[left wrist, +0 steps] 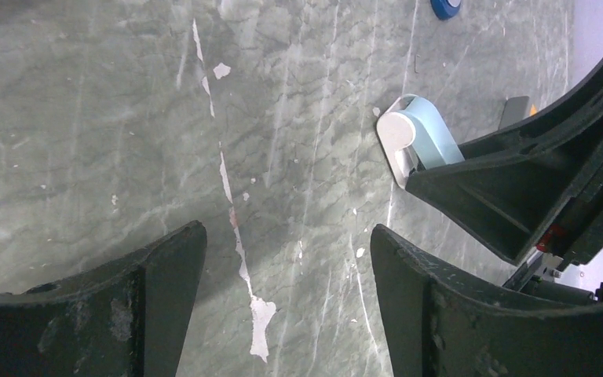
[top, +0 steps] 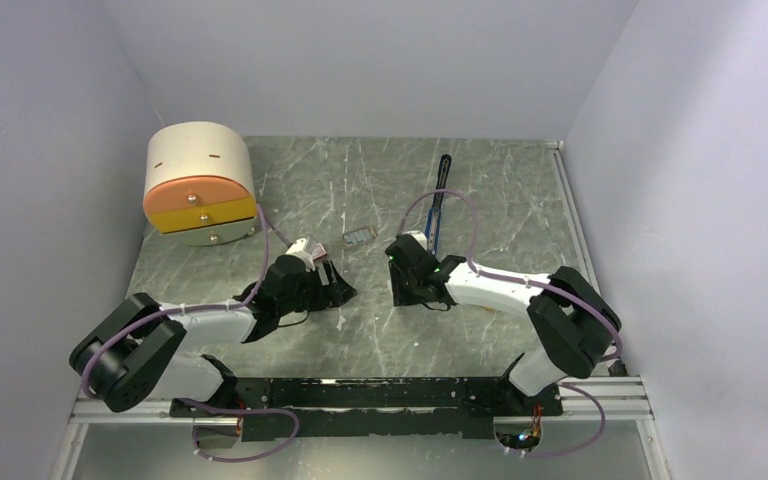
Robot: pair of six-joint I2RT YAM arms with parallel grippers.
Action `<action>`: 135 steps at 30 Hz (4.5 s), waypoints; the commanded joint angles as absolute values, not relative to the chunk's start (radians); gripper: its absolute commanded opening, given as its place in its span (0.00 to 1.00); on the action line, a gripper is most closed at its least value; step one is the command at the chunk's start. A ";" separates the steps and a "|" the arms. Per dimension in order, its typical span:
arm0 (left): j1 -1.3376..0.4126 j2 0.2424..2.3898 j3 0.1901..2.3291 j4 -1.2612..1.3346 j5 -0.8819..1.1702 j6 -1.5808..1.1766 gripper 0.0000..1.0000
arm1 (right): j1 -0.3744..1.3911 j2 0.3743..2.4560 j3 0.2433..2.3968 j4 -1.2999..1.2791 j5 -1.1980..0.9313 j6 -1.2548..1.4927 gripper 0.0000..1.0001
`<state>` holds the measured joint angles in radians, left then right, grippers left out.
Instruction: Load the staples into the stapler
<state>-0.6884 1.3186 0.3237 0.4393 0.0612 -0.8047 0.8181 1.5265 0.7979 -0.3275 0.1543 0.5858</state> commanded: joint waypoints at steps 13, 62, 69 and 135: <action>-0.692 1.390 0.307 0.583 0.174 -0.827 0.81 | 0.842 1.514 0.850 -0.315 0.201 0.574 0.42; -0.744 1.640 0.336 0.926 0.305 -0.865 0.59 | 0.837 1.384 0.651 -0.005 0.056 1.049 0.06; -0.744 1.641 0.378 0.880 0.300 -0.837 0.35 | 0.837 1.376 0.646 -0.005 0.043 1.046 0.06; -0.787 1.696 0.477 0.588 0.269 -0.801 0.05 | 0.597 1.487 0.549 0.253 -0.209 0.930 0.71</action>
